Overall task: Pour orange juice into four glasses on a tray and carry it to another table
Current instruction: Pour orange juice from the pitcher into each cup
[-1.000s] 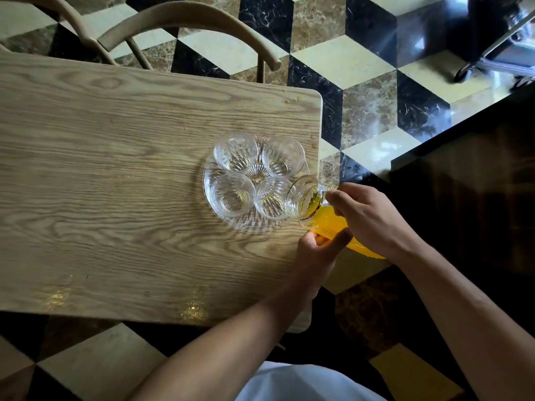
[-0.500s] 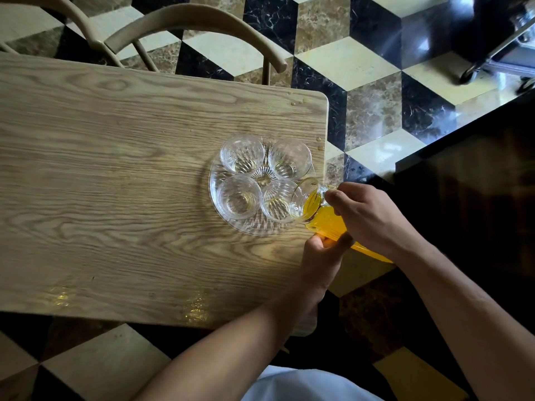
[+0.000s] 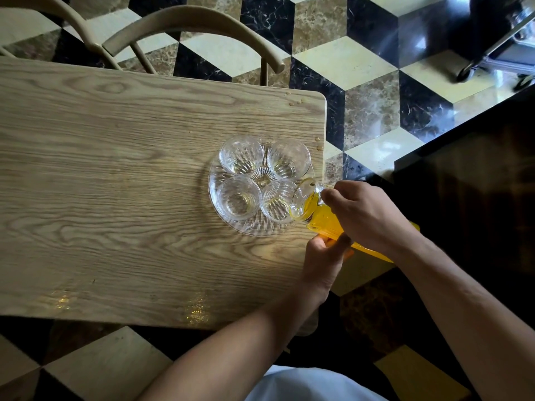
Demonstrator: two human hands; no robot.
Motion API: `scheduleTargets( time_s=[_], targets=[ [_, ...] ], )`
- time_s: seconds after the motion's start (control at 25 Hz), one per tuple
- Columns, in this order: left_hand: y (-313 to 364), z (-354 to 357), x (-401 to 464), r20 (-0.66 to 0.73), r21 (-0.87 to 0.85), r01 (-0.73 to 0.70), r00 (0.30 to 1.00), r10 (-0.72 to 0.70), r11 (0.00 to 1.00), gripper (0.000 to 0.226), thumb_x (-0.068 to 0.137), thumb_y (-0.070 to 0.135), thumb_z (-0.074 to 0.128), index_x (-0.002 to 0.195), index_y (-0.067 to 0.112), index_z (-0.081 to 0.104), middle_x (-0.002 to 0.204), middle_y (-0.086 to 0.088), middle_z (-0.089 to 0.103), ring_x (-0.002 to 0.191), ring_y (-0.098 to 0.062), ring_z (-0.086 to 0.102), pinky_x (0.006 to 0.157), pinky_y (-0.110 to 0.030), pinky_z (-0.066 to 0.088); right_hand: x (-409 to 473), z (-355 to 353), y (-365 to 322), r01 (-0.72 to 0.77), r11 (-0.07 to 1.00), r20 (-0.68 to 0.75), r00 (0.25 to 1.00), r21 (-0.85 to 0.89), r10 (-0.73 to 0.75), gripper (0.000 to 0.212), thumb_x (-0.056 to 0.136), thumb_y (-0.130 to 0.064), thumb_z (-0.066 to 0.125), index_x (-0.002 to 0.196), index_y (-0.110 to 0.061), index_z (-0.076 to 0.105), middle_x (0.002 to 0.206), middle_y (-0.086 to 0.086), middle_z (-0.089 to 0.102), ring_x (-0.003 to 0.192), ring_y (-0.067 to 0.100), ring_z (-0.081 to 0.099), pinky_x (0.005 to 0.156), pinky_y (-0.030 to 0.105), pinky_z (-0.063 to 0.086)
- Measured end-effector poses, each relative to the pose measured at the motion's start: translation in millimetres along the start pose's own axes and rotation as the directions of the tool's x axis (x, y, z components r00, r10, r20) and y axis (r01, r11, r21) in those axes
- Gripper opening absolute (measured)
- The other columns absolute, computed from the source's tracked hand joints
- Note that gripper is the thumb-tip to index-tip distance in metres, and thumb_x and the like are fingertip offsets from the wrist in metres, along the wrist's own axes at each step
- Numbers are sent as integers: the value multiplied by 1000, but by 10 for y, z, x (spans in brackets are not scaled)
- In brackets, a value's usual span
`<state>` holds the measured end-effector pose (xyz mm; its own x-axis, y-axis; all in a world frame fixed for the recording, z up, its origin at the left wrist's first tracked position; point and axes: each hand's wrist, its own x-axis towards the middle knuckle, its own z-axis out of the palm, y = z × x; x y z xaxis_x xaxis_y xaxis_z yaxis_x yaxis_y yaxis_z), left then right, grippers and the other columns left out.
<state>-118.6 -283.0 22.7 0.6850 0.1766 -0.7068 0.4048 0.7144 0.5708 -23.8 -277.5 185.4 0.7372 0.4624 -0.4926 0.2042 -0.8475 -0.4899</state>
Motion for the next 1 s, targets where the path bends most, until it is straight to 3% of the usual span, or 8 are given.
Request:
scheduleTargets(
  time_s=[0.36, 0.6, 1.0],
  targets=[
    [-6, 11, -22, -5, -19, -1, 1000, 1, 1000, 97, 51, 67, 96, 109, -5, 67, 100, -18, 69, 103, -33, 69, 111, -63, 50, 25, 1, -45, 15, 999, 12, 1000, -47, -15, 45, 103, -37, 47, 75, -3, 55, 66, 11, 55, 59, 24, 48, 53, 34, 33],
    [42, 35, -90, 31, -62, 5, 1000, -3, 998, 74, 48, 70, 96, 89, 14, 69, 97, -17, 66, 101, -30, 64, 111, -63, 47, 32, 24, -81, -5, 997, 5, 1000, -80, 5, 44, 102, -37, 47, 67, -10, 46, 61, 6, 47, 56, 21, 42, 50, 33, 29],
    [124, 71, -165, 44, -116, 0, 999, 6, 993, 78, 40, 72, 97, 86, 17, 68, 97, -16, 68, 102, -30, 66, 109, -57, 54, 45, 55, -127, -5, 995, -19, 1000, -99, 3, 43, 101, -37, 47, 69, -7, 49, 65, 10, 52, 60, 26, 48, 52, 33, 32]
  ],
)
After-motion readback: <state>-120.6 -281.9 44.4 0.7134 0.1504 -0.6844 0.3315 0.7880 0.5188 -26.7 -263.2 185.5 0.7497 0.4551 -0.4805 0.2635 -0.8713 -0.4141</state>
